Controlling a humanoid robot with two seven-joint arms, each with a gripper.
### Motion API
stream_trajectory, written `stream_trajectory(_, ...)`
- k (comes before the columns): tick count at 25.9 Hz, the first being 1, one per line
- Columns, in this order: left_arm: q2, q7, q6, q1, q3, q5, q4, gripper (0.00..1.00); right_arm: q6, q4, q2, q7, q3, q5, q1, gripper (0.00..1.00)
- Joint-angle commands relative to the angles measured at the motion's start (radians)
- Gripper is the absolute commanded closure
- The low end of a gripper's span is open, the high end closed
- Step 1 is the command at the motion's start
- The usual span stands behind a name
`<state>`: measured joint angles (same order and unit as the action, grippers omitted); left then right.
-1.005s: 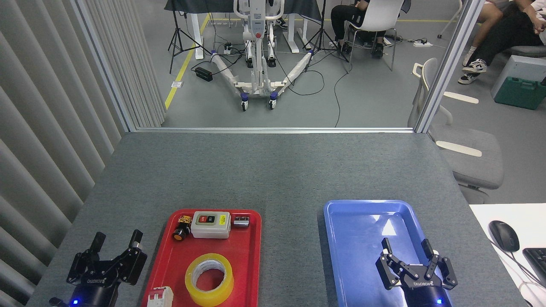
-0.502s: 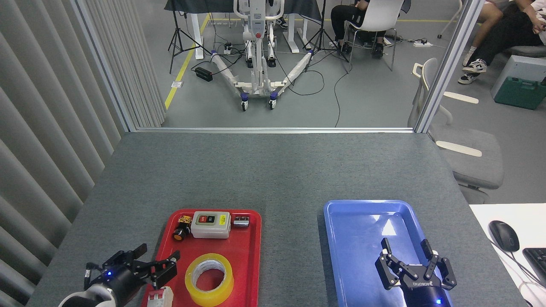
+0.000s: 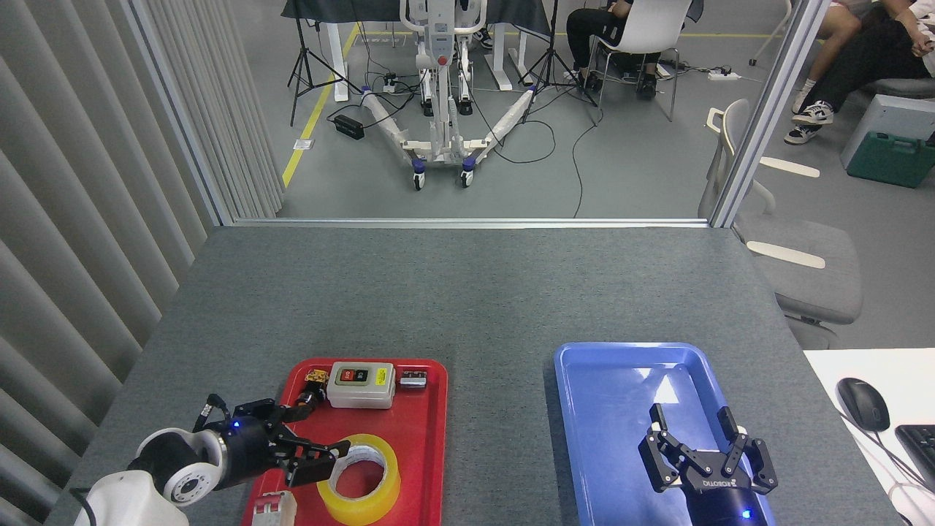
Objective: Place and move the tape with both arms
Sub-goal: 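Reach the left gripper into the red tray toward the yellow tape roll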
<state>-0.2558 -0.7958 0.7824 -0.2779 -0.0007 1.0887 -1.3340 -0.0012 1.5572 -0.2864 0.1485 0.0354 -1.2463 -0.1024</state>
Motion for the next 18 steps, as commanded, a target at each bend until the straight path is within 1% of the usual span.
stream_trajectory(1, 0.029, -0.002, 0.003, -0.029, -0.009, 0.036, 0.024, 0.00, -0.010, 0.006, 0.009, -0.004, 0.000, -0.012, 0.001, 0.00)
stream_trajectory(3, 0.029, -0.003, 0.003, -0.033, -0.009, 0.053, 0.041, 0.00, -0.010, 0.009, 0.019, -0.004, -0.002, -0.030, 0.001, 0.00)
stream_trajectory(9, 0.033, -0.008, 0.003, -0.035, -0.032, 0.059, 0.049, 0.00, -0.008, 0.010, 0.018, -0.004, 0.000, -0.031, 0.003, 0.00)
stream_trajectory(12, 0.064, -0.008, 0.003, -0.041, -0.033, 0.071, 0.110, 0.00, -0.011, 0.012, 0.016, -0.004, 0.001, -0.031, 0.000, 0.00)
stream_trajectory(14, 0.070, -0.008, 0.003, -0.060, -0.033, 0.122, 0.151, 0.00, -0.017, 0.012, 0.015, -0.004, 0.001, -0.031, -0.003, 0.00)
stream_trajectory(17, 0.070, -0.010, 0.003, -0.064, -0.033, 0.186, 0.156, 0.01, -0.071, 0.010, 0.012, -0.003, -0.009, -0.031, -0.003, 0.00)
stream_trajectory(18, 0.070, -0.011, 0.003, -0.064, -0.033, 0.194, 0.157, 0.04, -0.072, 0.010, 0.015, -0.003, -0.009, -0.031, -0.005, 0.00)
